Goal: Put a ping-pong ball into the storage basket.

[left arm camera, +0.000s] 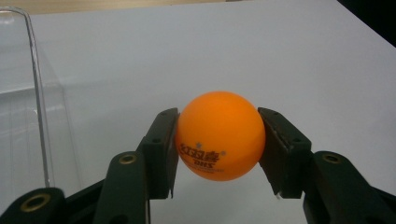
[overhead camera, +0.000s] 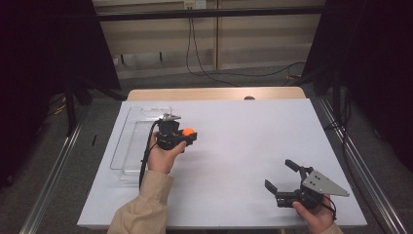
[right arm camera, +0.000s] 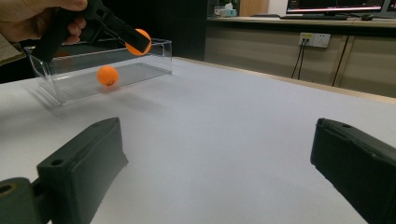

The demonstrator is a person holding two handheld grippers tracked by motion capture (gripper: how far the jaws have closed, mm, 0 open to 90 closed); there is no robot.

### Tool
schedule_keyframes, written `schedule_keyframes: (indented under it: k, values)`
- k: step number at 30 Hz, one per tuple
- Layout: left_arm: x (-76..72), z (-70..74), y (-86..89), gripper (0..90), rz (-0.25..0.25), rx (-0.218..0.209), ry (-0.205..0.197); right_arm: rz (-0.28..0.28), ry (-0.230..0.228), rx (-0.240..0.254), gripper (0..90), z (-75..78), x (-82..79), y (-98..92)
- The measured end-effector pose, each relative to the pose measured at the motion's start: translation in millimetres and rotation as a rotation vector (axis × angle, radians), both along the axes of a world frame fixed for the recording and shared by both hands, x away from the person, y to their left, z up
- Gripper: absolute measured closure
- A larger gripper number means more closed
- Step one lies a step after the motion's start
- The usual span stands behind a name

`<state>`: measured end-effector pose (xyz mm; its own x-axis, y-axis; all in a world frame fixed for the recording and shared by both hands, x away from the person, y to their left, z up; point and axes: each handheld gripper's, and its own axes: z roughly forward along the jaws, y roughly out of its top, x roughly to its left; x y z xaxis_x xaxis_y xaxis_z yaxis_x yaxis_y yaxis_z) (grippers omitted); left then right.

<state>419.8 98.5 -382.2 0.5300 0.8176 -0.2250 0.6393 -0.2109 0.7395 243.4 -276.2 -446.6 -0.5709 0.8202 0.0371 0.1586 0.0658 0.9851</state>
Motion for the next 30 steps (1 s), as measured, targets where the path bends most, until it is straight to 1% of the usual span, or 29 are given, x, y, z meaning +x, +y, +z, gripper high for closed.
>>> schedule_keyframes:
  k: [2,4,7,10,14,20,25,27,30]
  values:
    - [-0.6,1.2,-0.2,51.0,-0.003,0.007,-0.003,0.0,0.0,0.0,2.3,0.0,0.0,0.0]
    - [-1.0,2.5,-0.6,51.0,-0.003,0.001,-0.005,0.0,0.0,0.0,2.2,0.0,0.0,0.0]
    - [-1.8,4.5,-0.9,51.0,-0.006,0.013,-0.013,0.0,-0.001,0.0,2.3,0.0,-0.1,-0.1]
    - [-1.6,4.2,-0.5,51.0,-0.007,0.016,-0.01,0.0,0.0,0.002,2.3,0.0,0.0,-0.1]
    - [-2.0,5.5,0.0,51.0,-0.007,0.009,-0.007,0.0,-0.002,0.0,2.3,0.2,-0.1,-0.2]
    - [-2.7,9.1,3.4,51.0,-0.007,0.009,-0.019,0.001,-0.002,0.0,2.3,0.1,0.0,-0.3]
    - [-2.8,10.0,5.8,51.0,-0.006,0.004,-0.018,0.0,-0.002,0.0,2.3,0.2,-0.1,-0.1]
    - [-2.5,10.8,7.5,51.0,-0.004,0.008,-0.023,0.0,-0.003,0.0,2.3,0.3,-0.1,-0.3]
    - [-2.5,12.7,11.1,51.0,-0.001,-0.001,-0.02,-0.001,-0.003,0.001,2.3,0.4,-0.2,-0.5]
